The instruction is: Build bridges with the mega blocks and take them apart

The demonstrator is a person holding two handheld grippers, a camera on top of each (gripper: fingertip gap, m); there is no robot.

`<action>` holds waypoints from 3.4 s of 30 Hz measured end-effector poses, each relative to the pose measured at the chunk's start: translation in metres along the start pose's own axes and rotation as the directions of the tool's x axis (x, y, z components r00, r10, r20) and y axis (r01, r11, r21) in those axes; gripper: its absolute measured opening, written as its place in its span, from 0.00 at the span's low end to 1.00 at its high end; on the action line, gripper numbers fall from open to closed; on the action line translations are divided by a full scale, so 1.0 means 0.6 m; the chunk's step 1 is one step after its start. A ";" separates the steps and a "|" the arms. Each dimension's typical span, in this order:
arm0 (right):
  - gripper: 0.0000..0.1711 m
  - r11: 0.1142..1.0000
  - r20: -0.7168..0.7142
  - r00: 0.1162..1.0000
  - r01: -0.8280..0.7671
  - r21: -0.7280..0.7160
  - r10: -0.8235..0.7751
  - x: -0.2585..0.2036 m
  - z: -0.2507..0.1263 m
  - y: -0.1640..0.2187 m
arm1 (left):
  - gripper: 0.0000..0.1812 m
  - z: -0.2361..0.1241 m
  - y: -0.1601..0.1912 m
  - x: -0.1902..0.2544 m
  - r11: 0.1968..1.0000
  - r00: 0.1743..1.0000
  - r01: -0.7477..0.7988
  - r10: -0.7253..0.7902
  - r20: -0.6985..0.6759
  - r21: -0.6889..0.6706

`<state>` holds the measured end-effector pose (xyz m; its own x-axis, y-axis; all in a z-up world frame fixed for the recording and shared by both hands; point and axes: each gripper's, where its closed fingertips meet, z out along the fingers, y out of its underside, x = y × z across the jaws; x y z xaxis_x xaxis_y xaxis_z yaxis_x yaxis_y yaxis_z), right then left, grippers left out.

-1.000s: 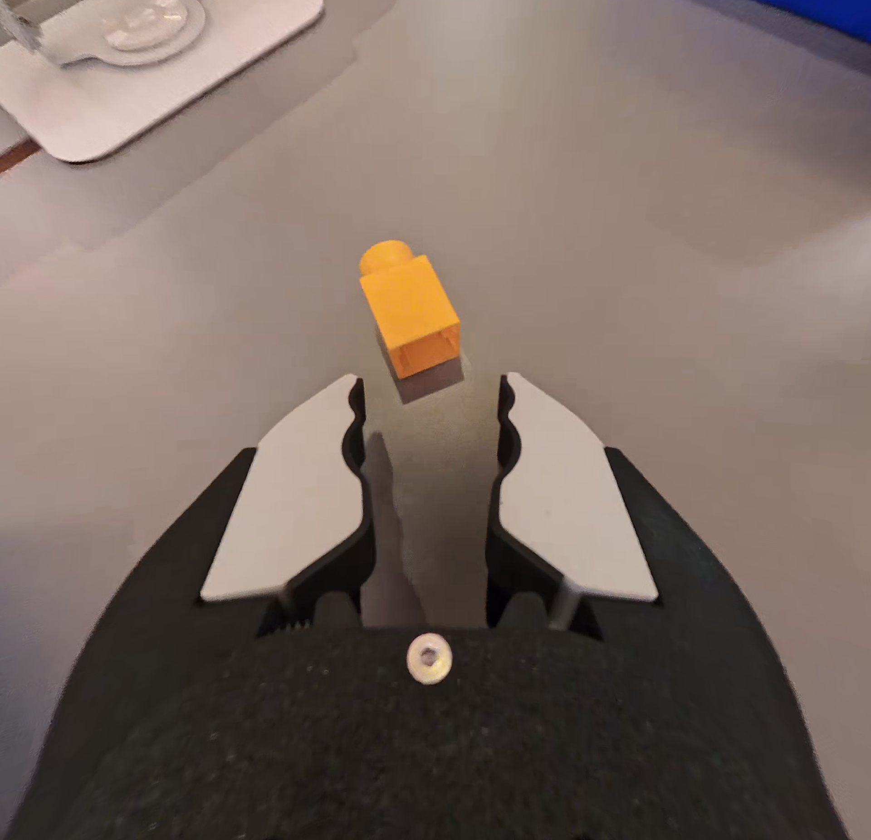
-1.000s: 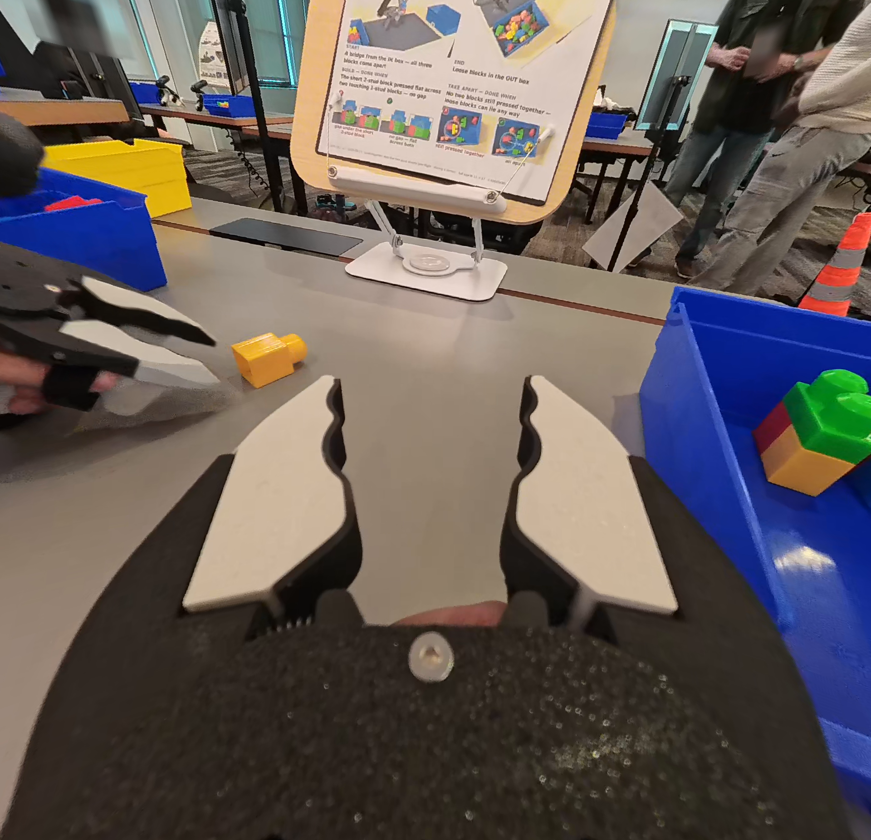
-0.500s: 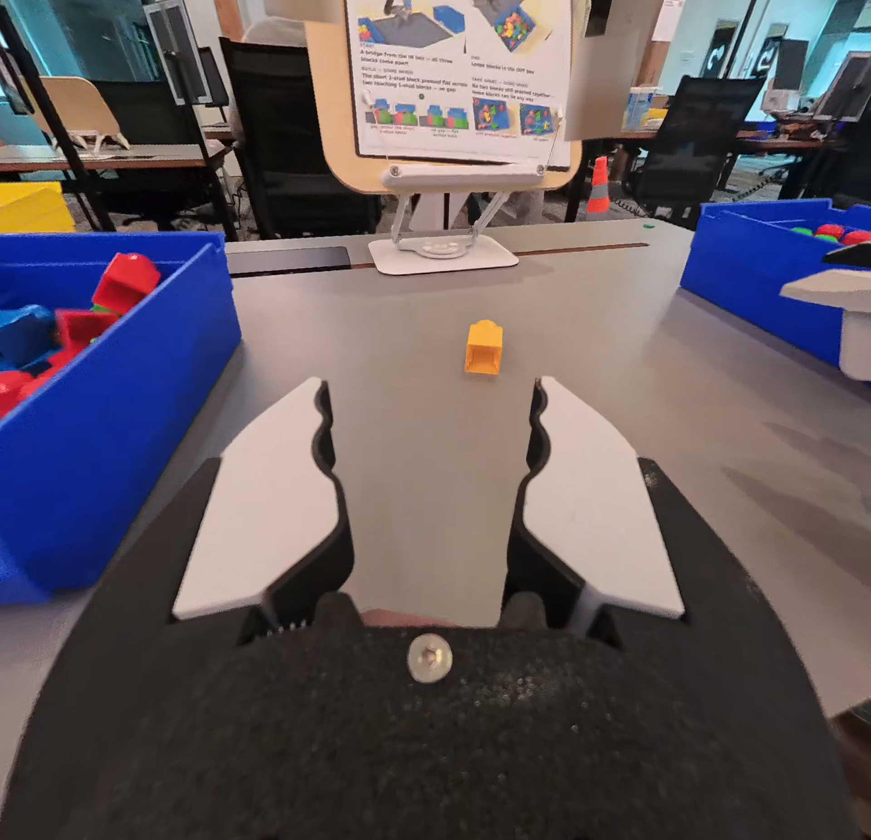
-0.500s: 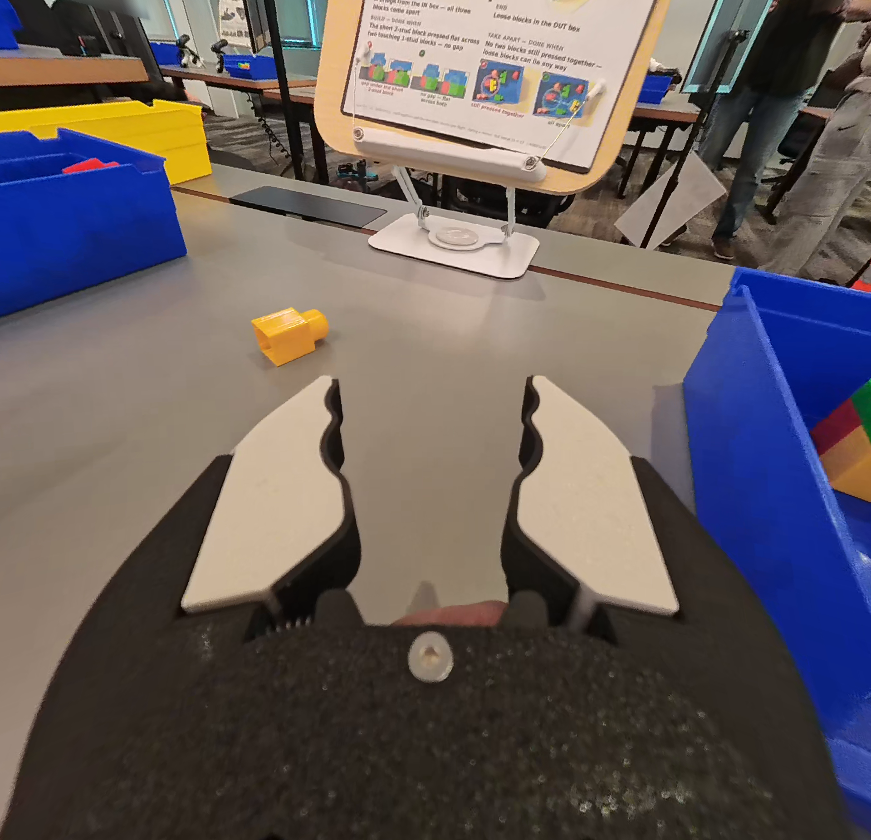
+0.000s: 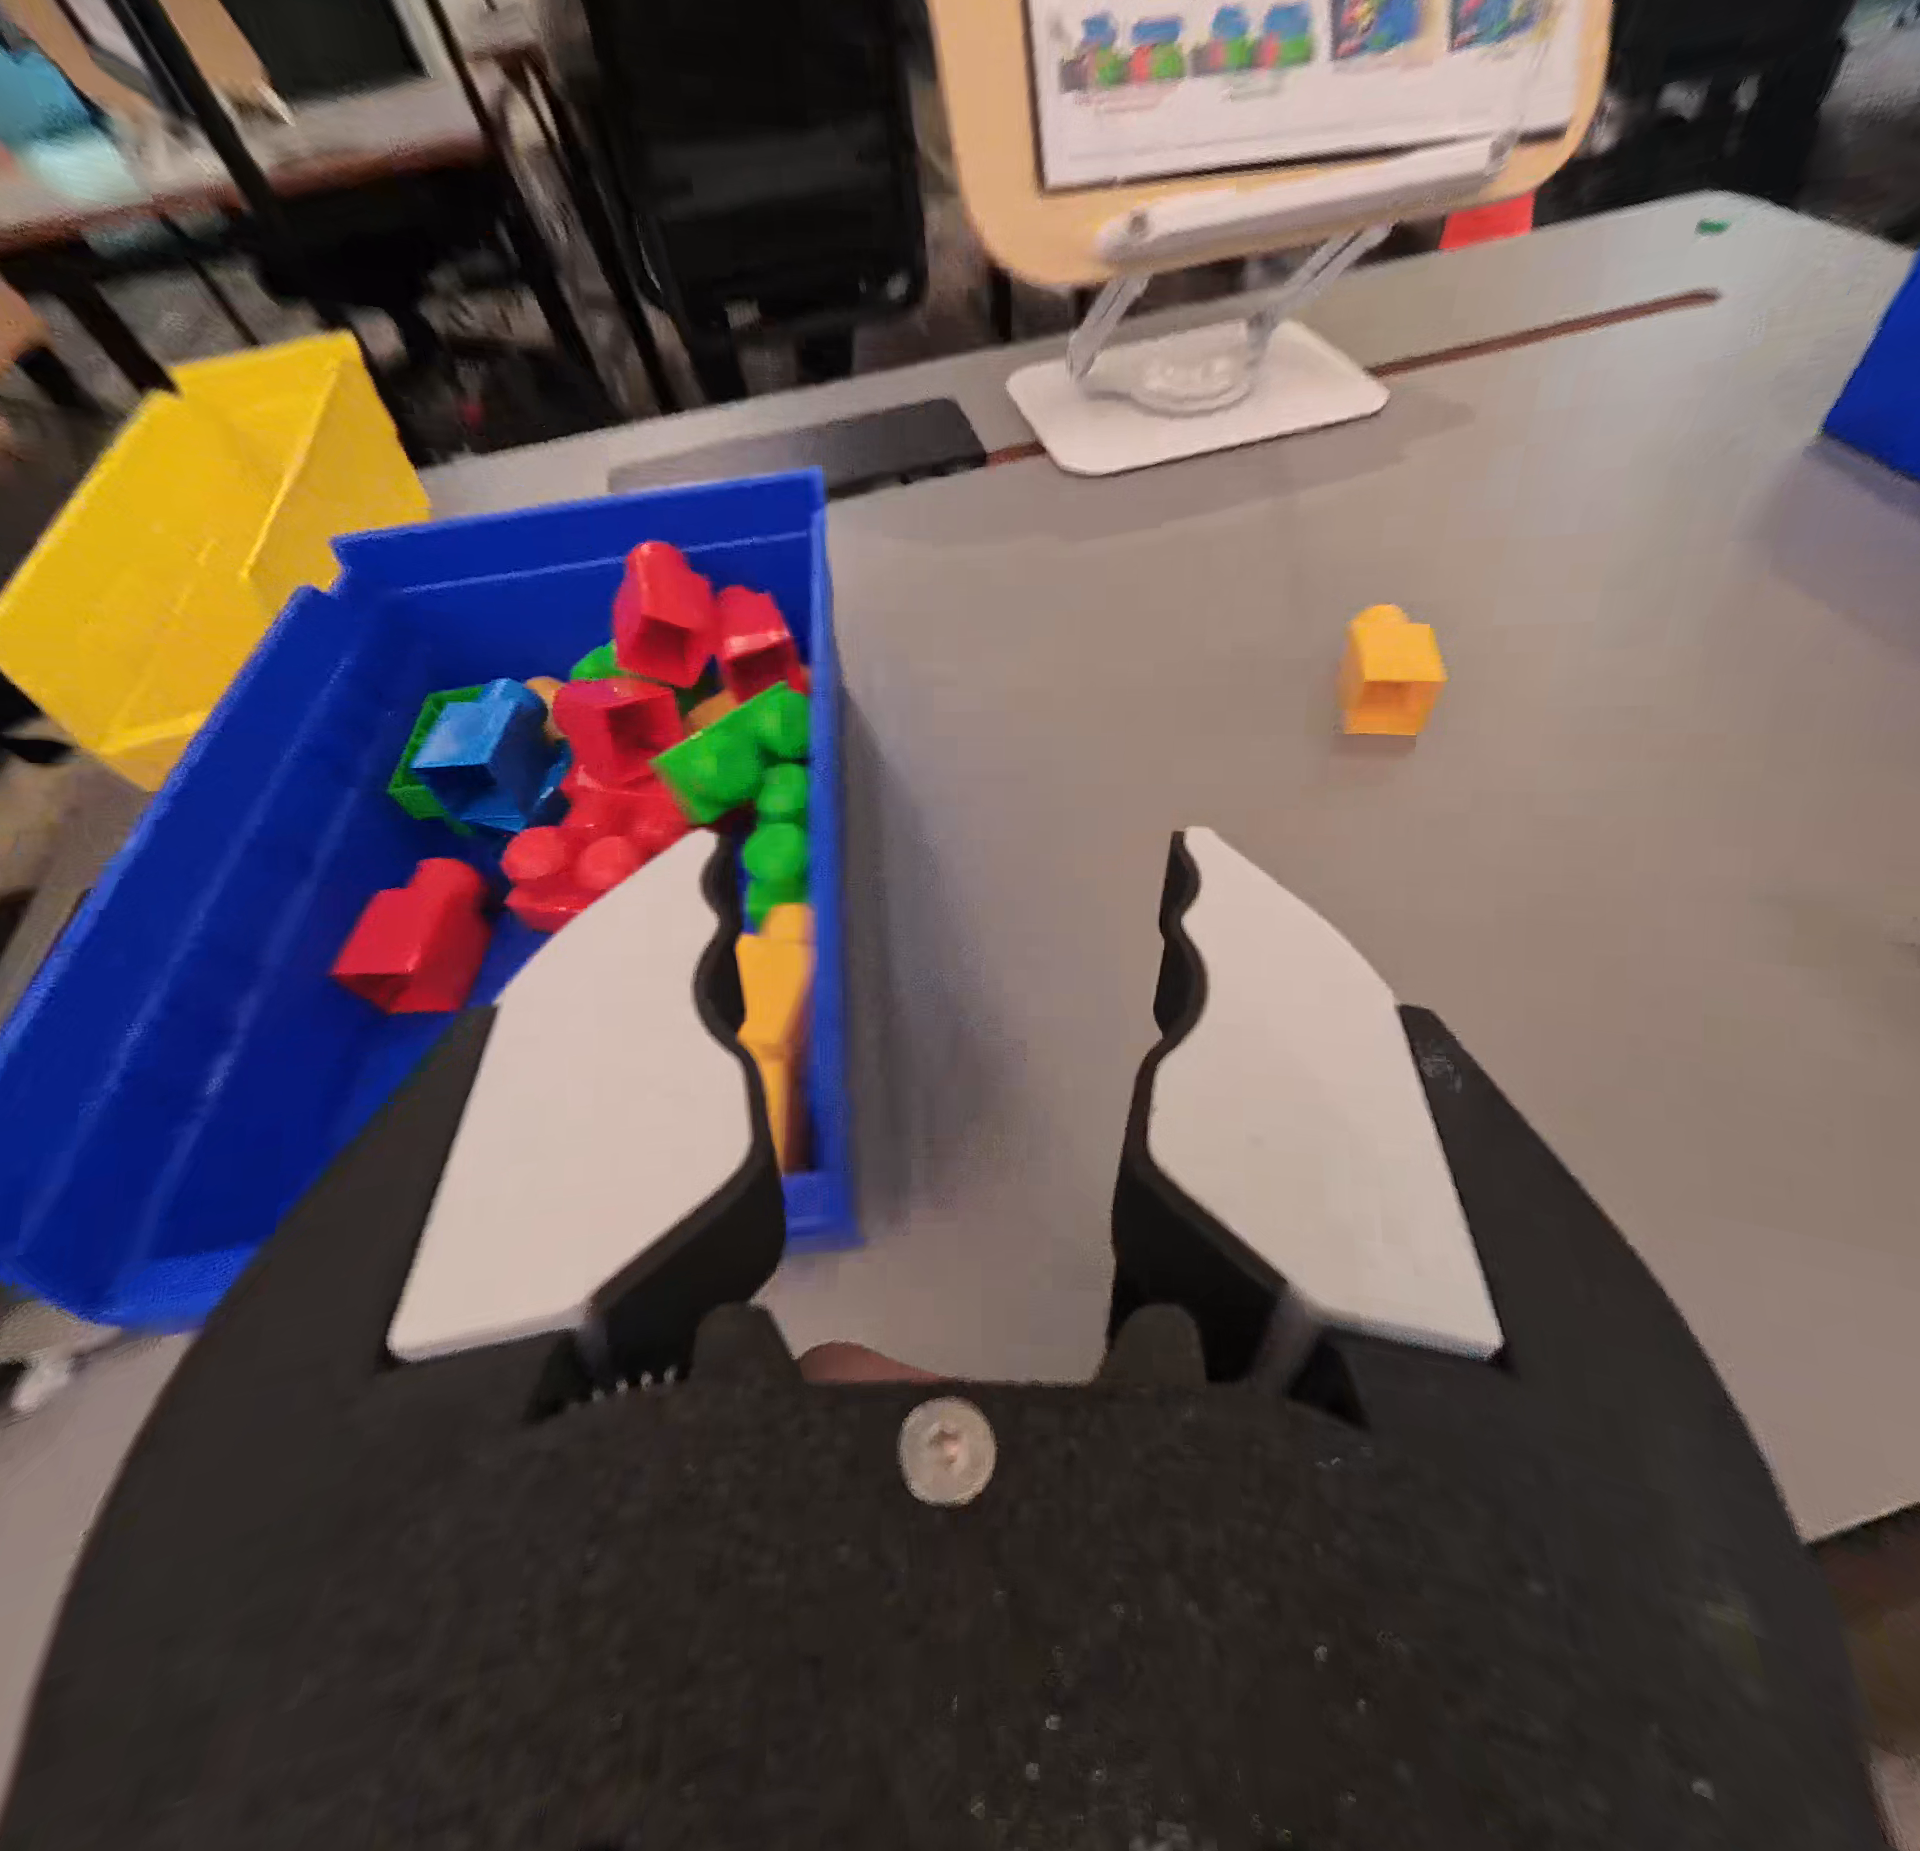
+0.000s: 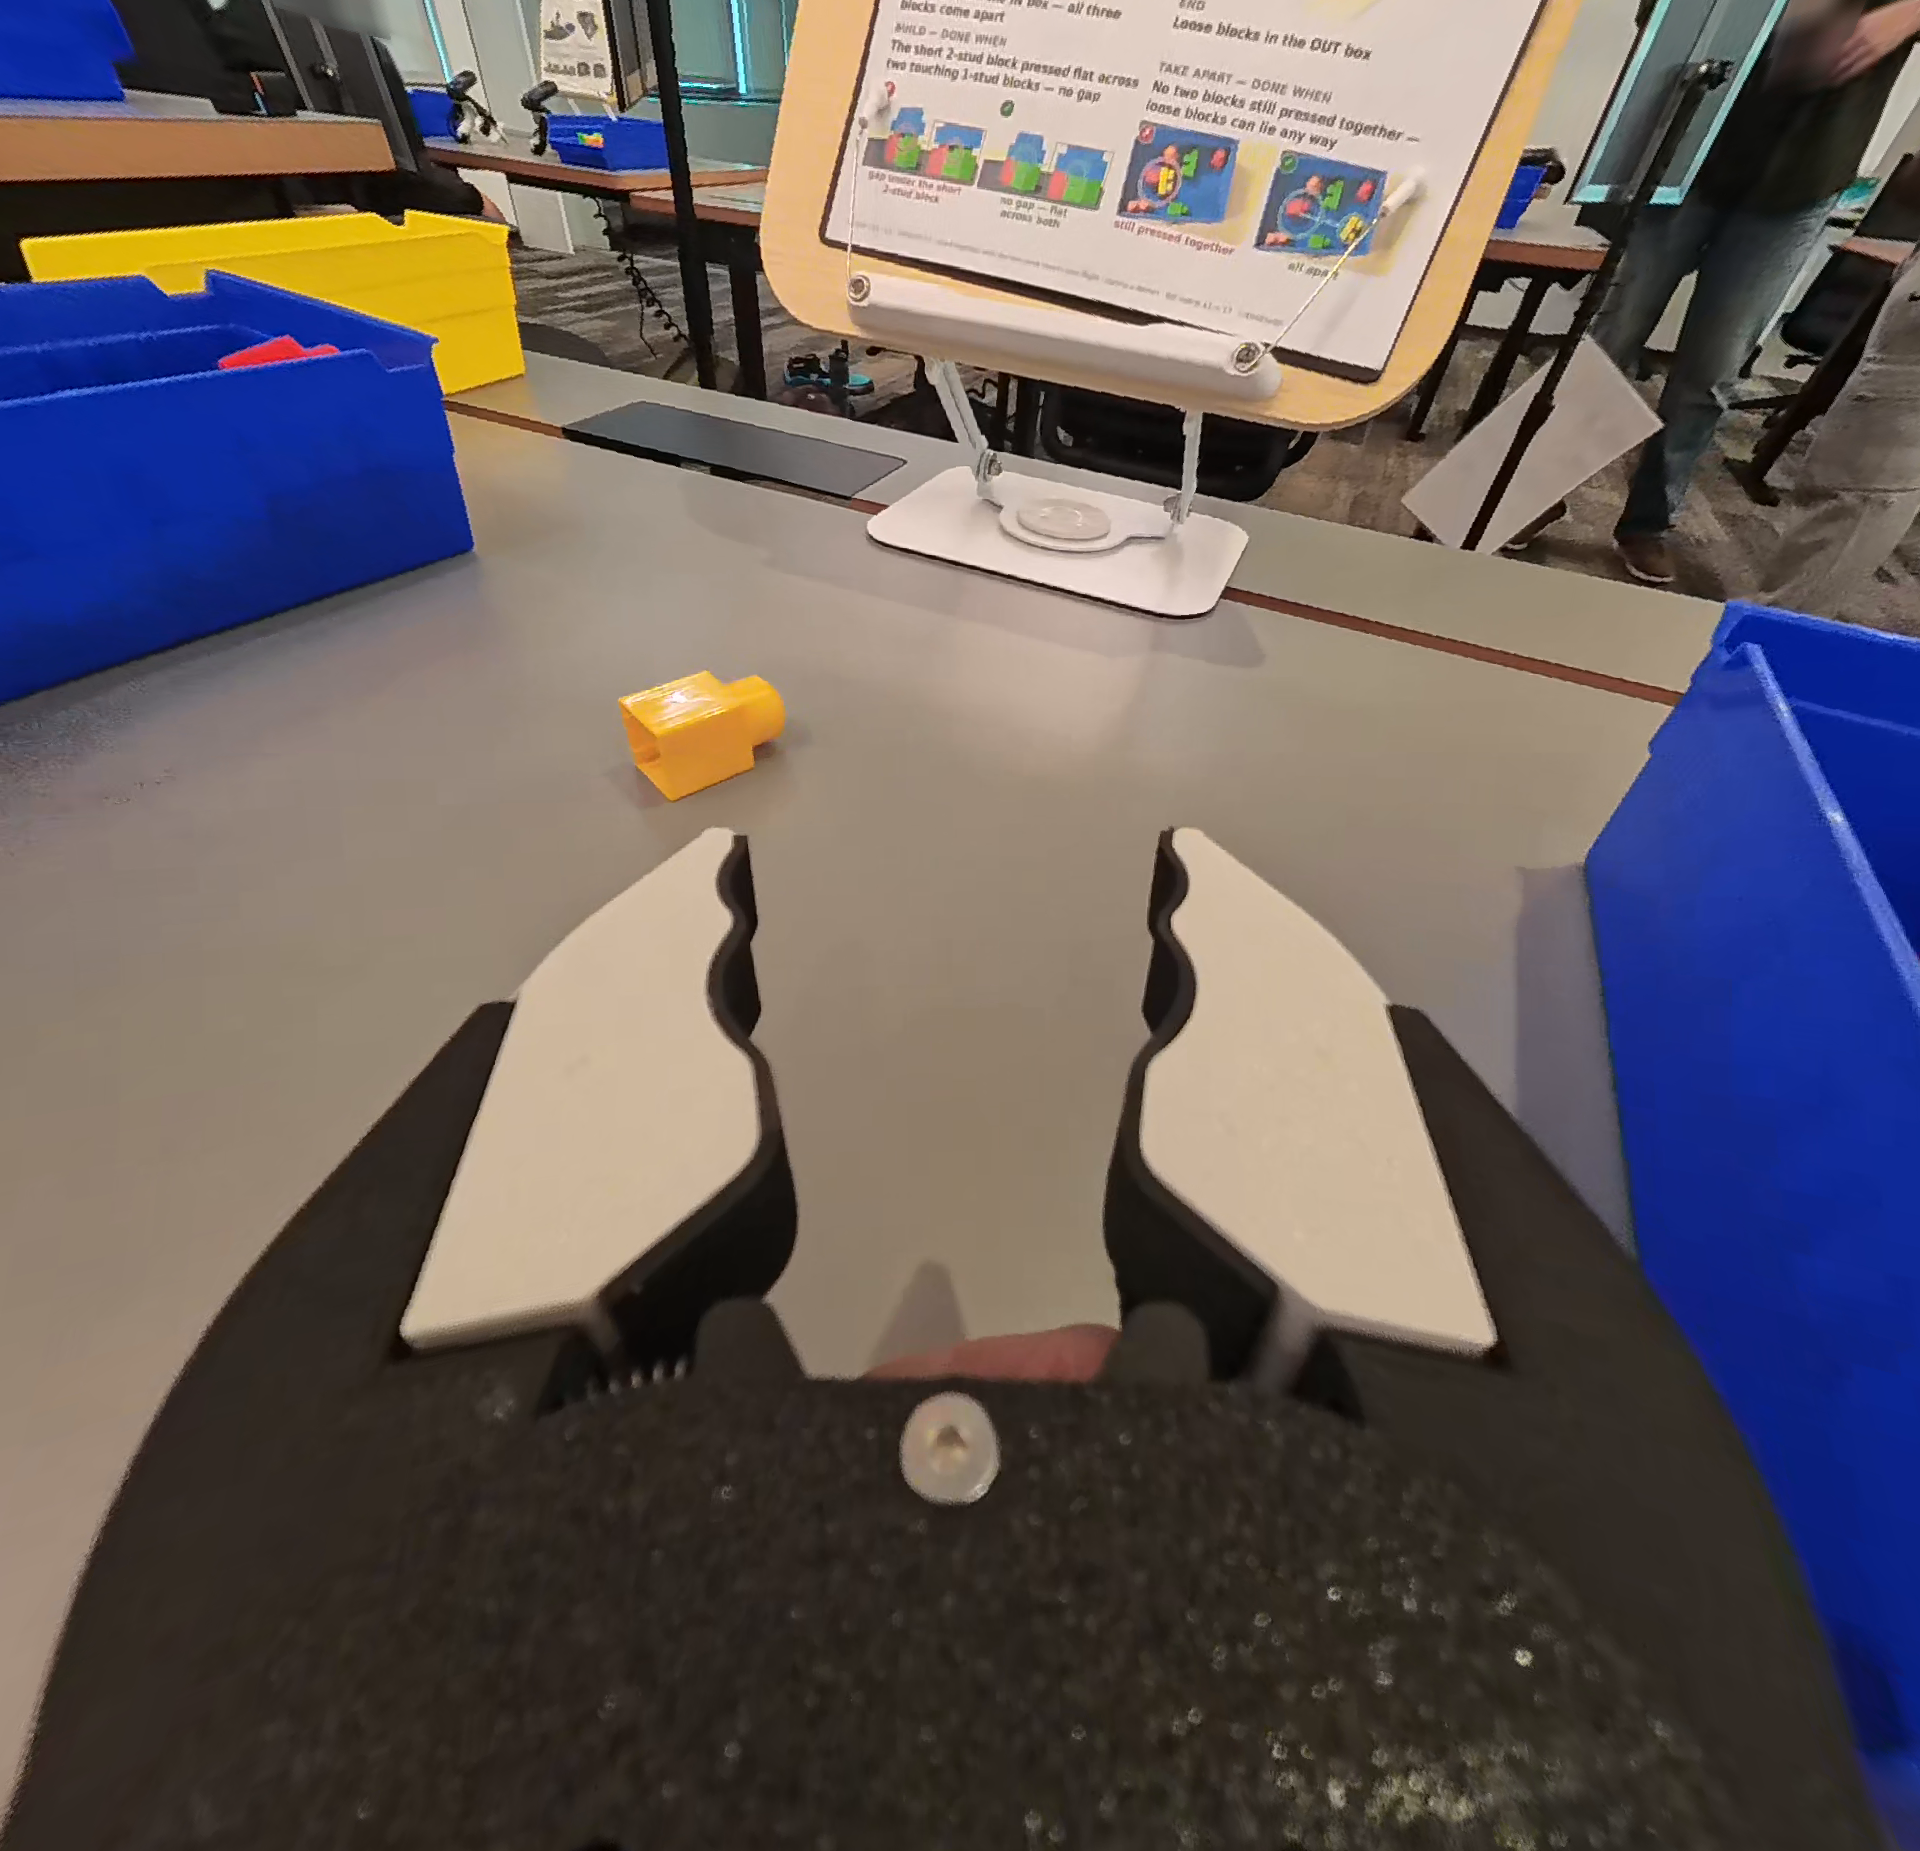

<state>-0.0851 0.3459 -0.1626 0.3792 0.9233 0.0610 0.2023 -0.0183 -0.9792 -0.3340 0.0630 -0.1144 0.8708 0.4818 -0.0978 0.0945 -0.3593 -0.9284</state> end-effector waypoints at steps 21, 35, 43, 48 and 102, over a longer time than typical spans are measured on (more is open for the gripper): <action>0.42 0.999 -0.036 0.999 -0.035 0.001 0.035 0.045 -0.009 0.007 | 0.22 0.289 0.128 -0.318 0.528 0.969 -0.247 0.151 -0.197 -0.813; 0.42 1.000 -0.038 0.999 -0.025 0.001 0.025 0.045 -0.009 0.003 | 0.21 0.215 -0.001 -0.252 0.798 0.965 -0.260 0.230 -0.124 -0.544; 0.41 1.000 -0.030 1.000 -0.009 0.002 0.009 0.034 -0.012 0.002 | 0.21 0.030 -0.098 0.011 0.965 0.962 -0.247 0.255 -0.098 0.085; 0.41 1.000 -0.022 1.000 0.007 0.012 -0.006 0.019 -0.018 -0.004 | 0.21 -0.023 -0.042 0.133 0.950 0.988 -0.109 0.135 -0.071 0.294; 0.40 0.999 0.011 0.999 -0.047 -0.018 0.047 0.030 -0.021 0.015 | 0.33 0.205 0.053 0.241 0.905 0.891 -0.157 -0.042 -0.451 -0.395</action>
<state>-0.0649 0.3574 -0.1676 0.3784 0.9256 0.0124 0.2007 -0.0689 -0.9772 -0.2646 0.2194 -0.2018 0.9900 0.0840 0.1135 0.1392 -0.7165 -0.6836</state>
